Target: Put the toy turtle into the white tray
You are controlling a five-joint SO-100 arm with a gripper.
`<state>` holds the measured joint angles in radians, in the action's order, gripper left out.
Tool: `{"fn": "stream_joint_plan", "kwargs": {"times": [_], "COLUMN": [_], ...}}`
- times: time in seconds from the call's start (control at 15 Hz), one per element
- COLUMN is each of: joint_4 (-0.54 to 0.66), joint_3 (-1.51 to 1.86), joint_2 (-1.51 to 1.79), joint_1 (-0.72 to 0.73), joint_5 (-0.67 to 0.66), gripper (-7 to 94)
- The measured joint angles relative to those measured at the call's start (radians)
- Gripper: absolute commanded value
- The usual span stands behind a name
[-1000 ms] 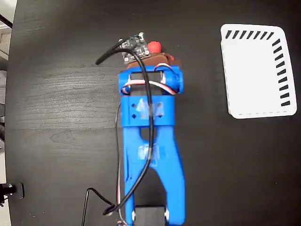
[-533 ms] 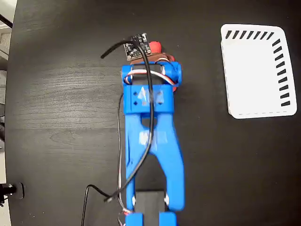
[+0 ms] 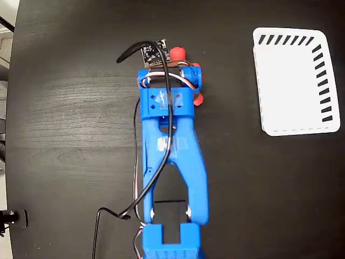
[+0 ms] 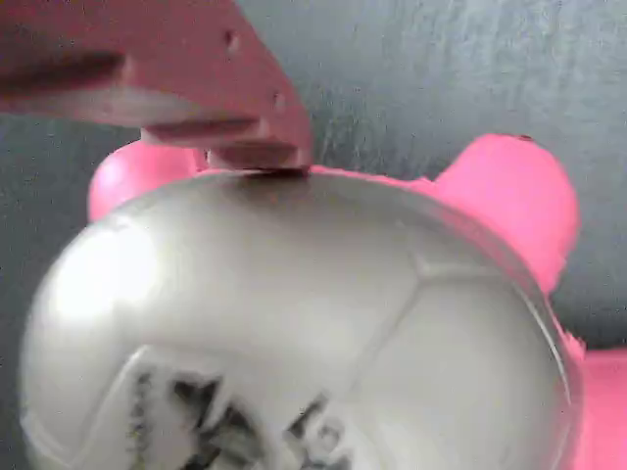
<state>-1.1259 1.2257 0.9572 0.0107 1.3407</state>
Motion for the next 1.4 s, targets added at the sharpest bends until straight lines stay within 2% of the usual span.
{"fn": "stream_joint_plan", "kwargs": {"times": [0.2, 0.27, 0.47, 0.67, 0.87, 1.2, 1.4], "joint_4": [0.000, 0.006, 0.031, 0.089, 0.156, 0.161, 0.161], "joint_3": [-0.014, -0.020, -0.018, 0.041, 0.202, 0.341, 0.351], "joint_2": [-0.012, -0.011, -0.011, 0.020, 0.143, 0.546, 0.695], "joint_1": [-0.009, -0.011, -0.011, -0.009, -0.009, -0.097, -0.178], "joint_5": [0.000, 0.000, -0.003, -0.069, -0.186, -0.405, -0.615], "gripper": [2, 0, 0, 0, 0, 0, 0]}}
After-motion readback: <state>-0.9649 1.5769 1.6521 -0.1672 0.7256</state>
